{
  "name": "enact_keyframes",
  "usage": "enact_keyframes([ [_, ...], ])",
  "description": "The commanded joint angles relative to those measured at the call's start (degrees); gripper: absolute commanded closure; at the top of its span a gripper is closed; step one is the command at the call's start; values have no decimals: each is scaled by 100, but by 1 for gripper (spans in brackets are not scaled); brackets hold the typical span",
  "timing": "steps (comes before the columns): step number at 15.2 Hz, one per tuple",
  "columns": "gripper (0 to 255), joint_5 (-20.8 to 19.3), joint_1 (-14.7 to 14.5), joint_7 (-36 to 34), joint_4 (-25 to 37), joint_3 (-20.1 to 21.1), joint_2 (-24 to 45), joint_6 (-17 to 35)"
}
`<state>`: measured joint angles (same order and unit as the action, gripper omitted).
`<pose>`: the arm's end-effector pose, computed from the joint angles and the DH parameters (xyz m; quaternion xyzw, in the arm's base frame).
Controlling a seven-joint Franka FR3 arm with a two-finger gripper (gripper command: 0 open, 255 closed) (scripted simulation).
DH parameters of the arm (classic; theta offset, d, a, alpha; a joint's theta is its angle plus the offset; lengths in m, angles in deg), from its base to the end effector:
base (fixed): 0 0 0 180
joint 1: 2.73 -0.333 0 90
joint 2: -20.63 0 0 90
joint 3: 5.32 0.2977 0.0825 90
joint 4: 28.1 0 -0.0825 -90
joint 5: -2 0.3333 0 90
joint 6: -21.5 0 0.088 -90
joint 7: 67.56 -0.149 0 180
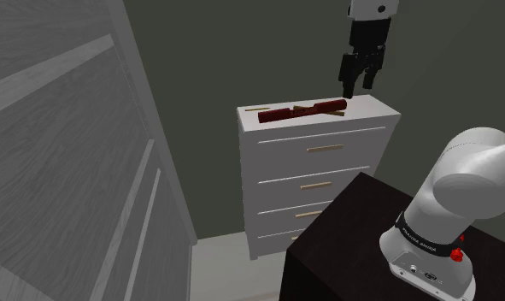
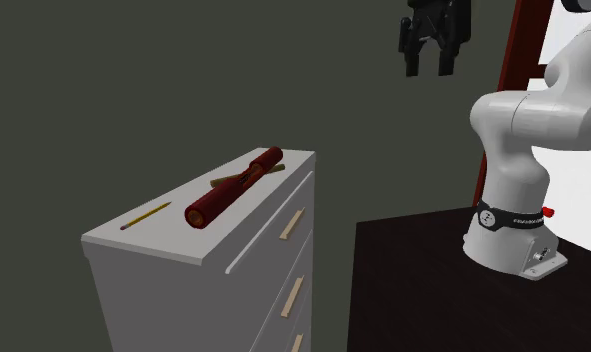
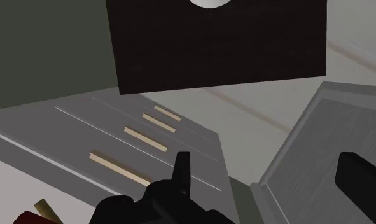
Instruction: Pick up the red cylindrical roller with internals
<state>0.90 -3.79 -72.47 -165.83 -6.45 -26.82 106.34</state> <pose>0.2437 -0.0044 0.5192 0.9981 -0.0403 -0.0473 0.0045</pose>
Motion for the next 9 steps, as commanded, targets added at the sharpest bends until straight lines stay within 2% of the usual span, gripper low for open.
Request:
enact_keyframes([
  [1, 0, 0, 0, 0, 0, 0, 0, 0],
  [9, 0, -853, -81, 1788, -243, -970, 787, 1204],
])
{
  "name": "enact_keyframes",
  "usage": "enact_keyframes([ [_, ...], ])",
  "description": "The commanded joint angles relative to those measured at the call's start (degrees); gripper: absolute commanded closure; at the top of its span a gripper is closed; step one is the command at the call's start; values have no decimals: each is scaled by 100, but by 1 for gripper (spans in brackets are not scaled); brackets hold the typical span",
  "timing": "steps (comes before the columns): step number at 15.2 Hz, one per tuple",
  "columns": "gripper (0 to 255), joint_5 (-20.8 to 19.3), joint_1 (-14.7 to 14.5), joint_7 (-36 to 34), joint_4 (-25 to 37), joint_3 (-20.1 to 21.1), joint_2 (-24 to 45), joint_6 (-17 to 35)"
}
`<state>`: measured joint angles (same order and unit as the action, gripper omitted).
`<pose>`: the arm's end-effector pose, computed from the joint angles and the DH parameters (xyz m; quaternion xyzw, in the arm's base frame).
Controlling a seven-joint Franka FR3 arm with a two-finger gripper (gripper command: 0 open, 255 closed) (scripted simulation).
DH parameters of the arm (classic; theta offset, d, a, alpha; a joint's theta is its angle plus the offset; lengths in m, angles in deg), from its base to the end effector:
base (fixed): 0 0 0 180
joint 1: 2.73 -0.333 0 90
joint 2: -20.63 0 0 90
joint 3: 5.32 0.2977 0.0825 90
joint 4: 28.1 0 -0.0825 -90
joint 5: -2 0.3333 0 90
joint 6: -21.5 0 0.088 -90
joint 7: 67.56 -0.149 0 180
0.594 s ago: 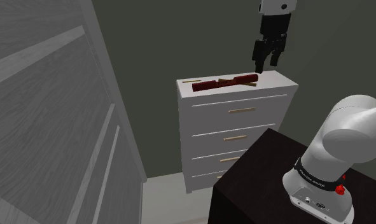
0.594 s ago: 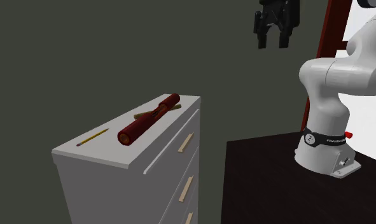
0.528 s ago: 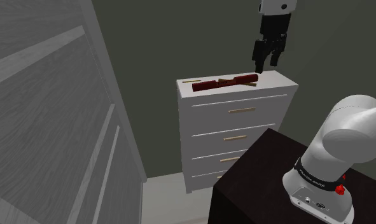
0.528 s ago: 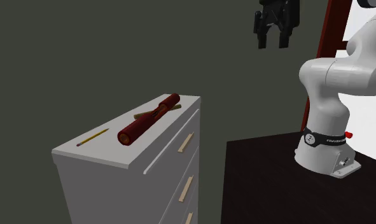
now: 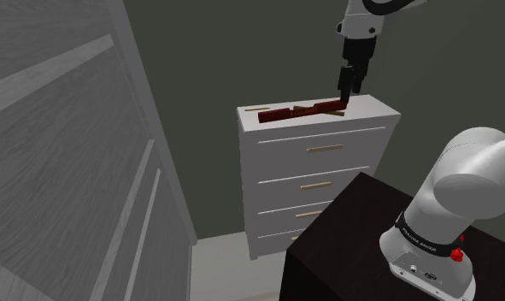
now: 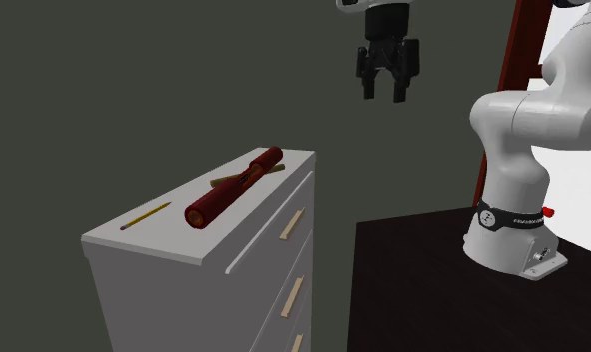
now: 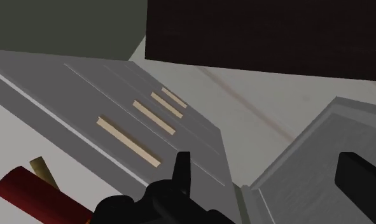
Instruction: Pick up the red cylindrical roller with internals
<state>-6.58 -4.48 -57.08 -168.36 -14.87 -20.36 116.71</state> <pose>0.2829 -0.0646 0.4811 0.9975 0.0553 -0.0406 0.0143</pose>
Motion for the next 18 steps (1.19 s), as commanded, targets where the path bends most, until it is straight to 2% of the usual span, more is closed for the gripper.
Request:
enact_keyframes([
  [1, 0, -188, -28, 464, 21, -247, 285, 329],
  [6, 0, -477, -148, 1529, 216, -820, 1128, 1144],
  [10, 0, -518, -288, 2399, 529, -1239, 1928, 1770],
  [14, 0, -347, -437, 3318, 967, -1596, 2812, 2335],
  [18, 0, 46, -531, 4300, 1522, -1833, 3759, 2800],
])
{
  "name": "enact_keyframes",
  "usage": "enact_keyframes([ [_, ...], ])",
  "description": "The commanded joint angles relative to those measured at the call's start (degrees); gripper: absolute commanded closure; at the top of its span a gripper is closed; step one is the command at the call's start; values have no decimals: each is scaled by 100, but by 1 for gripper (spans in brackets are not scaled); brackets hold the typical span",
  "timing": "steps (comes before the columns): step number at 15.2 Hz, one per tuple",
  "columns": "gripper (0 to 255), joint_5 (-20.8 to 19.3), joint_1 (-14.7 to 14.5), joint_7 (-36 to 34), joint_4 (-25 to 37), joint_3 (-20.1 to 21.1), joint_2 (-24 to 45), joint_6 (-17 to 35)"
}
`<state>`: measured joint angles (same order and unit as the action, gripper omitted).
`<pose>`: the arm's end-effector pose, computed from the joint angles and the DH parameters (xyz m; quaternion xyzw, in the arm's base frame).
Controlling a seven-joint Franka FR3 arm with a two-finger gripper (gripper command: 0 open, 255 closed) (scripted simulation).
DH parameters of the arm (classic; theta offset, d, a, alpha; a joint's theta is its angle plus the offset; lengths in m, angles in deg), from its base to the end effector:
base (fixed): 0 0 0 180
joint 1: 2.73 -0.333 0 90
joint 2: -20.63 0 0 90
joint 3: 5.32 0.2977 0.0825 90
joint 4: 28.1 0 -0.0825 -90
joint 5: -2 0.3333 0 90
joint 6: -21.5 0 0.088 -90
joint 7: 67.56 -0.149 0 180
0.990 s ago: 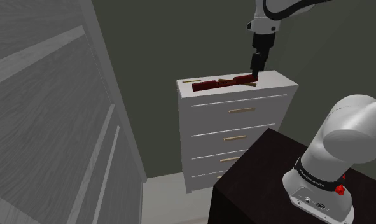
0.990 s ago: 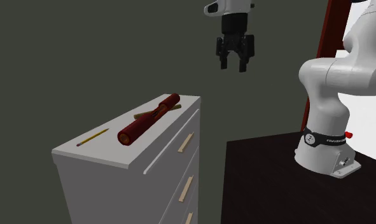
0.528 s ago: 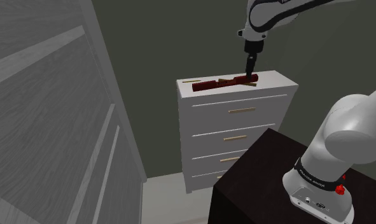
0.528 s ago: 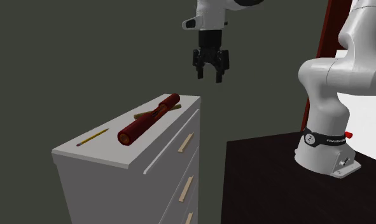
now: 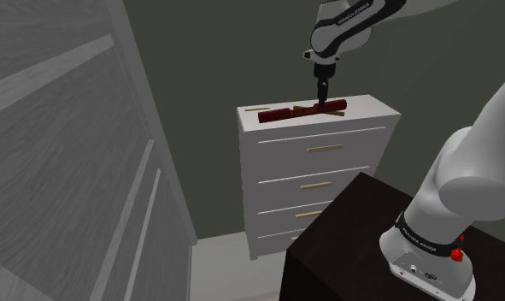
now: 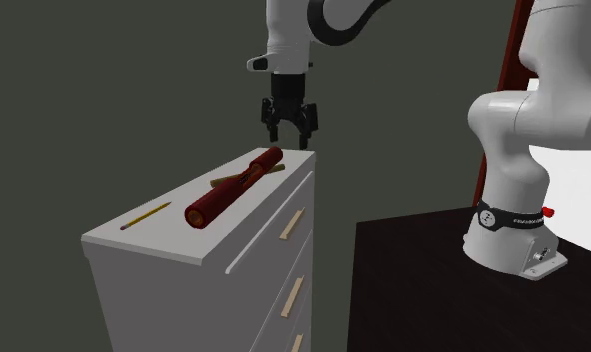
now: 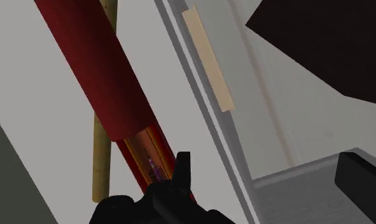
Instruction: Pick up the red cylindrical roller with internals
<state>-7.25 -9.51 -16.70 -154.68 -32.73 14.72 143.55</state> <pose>0.4376 -0.1800 0.3865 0.9522 0.3020 -0.0203 0.0408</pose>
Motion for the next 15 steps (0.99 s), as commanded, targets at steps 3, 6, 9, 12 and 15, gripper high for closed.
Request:
enact_keyframes([
  [3, 0, 511, -9, 1015, 646, -103, 977, 373],
  [6, 0, 919, 109, 1728, 1203, -32, 1690, 543],
  [9, 0, 1178, 245, 2166, 1578, 87, 2186, 677],
  [12, 0, 1243, 272, 2196, 1491, 118, 2308, 876],
  [15, 0, 1314, 299, 2230, 1415, 149, 2439, 1072],
])
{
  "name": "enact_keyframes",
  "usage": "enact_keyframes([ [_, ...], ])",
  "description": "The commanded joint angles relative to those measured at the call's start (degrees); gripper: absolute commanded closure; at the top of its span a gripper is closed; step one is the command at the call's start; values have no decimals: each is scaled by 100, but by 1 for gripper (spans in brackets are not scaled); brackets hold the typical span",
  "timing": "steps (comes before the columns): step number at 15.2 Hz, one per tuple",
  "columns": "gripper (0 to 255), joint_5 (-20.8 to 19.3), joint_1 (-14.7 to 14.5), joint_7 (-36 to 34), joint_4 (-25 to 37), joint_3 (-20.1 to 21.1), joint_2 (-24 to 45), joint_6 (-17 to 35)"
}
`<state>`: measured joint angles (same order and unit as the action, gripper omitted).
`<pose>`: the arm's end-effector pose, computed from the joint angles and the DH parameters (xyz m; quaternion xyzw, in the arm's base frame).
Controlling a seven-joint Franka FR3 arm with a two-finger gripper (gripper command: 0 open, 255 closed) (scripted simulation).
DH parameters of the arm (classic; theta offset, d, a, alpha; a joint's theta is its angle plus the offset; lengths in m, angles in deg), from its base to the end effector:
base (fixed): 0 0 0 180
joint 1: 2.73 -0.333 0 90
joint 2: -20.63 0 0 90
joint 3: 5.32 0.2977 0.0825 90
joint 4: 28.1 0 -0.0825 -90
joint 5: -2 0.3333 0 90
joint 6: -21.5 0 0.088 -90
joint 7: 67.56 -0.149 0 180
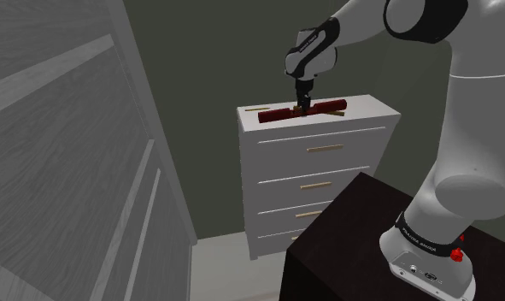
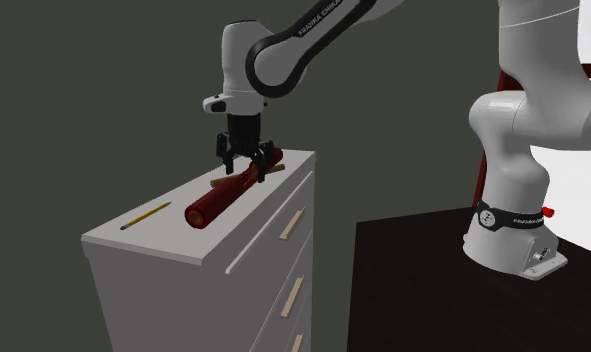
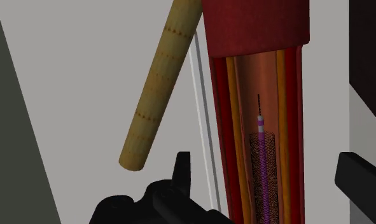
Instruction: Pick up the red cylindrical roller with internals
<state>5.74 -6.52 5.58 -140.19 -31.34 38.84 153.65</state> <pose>0.5344 -0.2061 0.3085 0.9054 0.4210 -0.0099 0.0538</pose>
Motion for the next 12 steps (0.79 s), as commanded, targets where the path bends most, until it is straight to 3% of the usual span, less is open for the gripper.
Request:
enact_keyframes([
  [1, 0, 29, 5, 7, -47, 16, 53, 98],
  [3, 0, 29, 5, 8, -46, 17, 54, 98],
  [4, 255, 30, 7, 10, -41, 16, 56, 95],
  [12, 255, 30, 6, 8, -39, 17, 56, 93],
])
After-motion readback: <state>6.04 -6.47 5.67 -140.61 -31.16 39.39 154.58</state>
